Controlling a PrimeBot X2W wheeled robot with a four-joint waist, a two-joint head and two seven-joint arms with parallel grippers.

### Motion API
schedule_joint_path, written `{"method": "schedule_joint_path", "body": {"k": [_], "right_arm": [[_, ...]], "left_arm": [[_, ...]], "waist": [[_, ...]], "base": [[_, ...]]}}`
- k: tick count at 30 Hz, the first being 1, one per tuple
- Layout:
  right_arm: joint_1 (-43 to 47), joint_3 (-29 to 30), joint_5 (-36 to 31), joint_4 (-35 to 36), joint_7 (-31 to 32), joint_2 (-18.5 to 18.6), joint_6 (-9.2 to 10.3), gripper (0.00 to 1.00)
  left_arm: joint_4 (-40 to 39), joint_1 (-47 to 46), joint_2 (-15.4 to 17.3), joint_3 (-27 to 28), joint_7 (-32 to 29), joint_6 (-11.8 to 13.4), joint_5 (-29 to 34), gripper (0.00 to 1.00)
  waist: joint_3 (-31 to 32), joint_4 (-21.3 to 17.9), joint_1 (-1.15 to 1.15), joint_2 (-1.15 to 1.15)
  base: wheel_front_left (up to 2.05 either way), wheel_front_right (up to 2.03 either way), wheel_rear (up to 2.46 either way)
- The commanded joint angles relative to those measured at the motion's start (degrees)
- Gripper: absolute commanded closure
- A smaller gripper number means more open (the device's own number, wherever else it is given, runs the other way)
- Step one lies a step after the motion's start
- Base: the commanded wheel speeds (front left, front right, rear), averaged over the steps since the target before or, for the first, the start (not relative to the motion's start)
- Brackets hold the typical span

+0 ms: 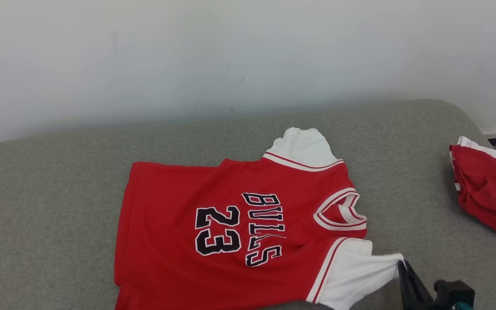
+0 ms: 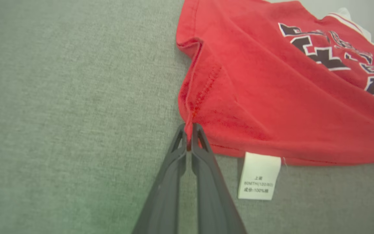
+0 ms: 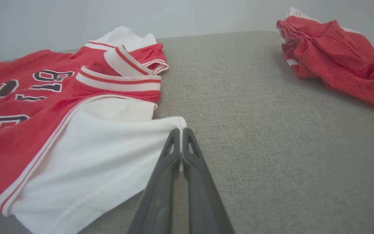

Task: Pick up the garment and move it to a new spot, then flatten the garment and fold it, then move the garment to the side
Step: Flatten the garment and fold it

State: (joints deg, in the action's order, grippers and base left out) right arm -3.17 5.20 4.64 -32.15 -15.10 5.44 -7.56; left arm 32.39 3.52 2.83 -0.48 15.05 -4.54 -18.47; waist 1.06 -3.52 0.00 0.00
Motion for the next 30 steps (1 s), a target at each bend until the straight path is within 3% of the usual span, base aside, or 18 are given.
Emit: {"method": "schedule_joint_path", "body": {"k": [1, 4, 10, 14, 21, 30], "right_arm": [[-1.59, 0.28, 1.35, 2.66, -0.04, -0.1, 0.18, 1.0], [-3.18, -0.88, 2.48, 6.96, -0.02, 0.39, 0.17, 1.0], [-9.36, -2.71, 4.43, 11.94, -0.03, 3.47, 0.17, 1.0], [-16.2, -4.81, 4.77, 13.22, -0.02, 7.01, 0.18, 1.0], [-30.6, -9.33, 5.95, 9.77, 0.68, 11.15, 0.18, 1.0], [-46.66, -13.39, 6.03, 4.26, 1.22, 14.2, 0.17, 1.0]], "left_arm": [[-1.66, -1.46, 0.12, 1.42, 0.16, -0.38, -2.3, 1.0], [-5.6, -3.67, 0.23, 3.12, 0.16, -1.33, -0.36, 1.0], [-10.67, -8.96, 3.46, 4.49, 0.16, -2.49, 2.93, 1.0], [-10.8, -15.49, 8.04, 3.58, 0.16, -2.73, 4.11, 1.0], [-8.1, -28.65, 15.44, -0.31, -4.05, -2.77, 5.36, 1.0], [-7.84, -45.07, 20.58, -6.3, -8.24, -2.84, 5.68, 1.0]], "waist": [[0.71, 0.23, 0.0, 0.0], [1.62, 0.31, 0.0, 0.0], [3.22, 0.21, 0.0, 0.0], [4.0, -0.01, 0.0, 0.0], [3.29, -0.63, 0.0, 0.0], [-0.94, 0.11, 0.0, 0.0]], "base": [[0.0, 0.0, 0.0], [0.0, 0.0, 0.0], [0.0, 0.0, 0.0], [0.0, 0.0, 0.0], [0.0, 0.0, 0.0], [0.0, 0.0, 0.0]]}}
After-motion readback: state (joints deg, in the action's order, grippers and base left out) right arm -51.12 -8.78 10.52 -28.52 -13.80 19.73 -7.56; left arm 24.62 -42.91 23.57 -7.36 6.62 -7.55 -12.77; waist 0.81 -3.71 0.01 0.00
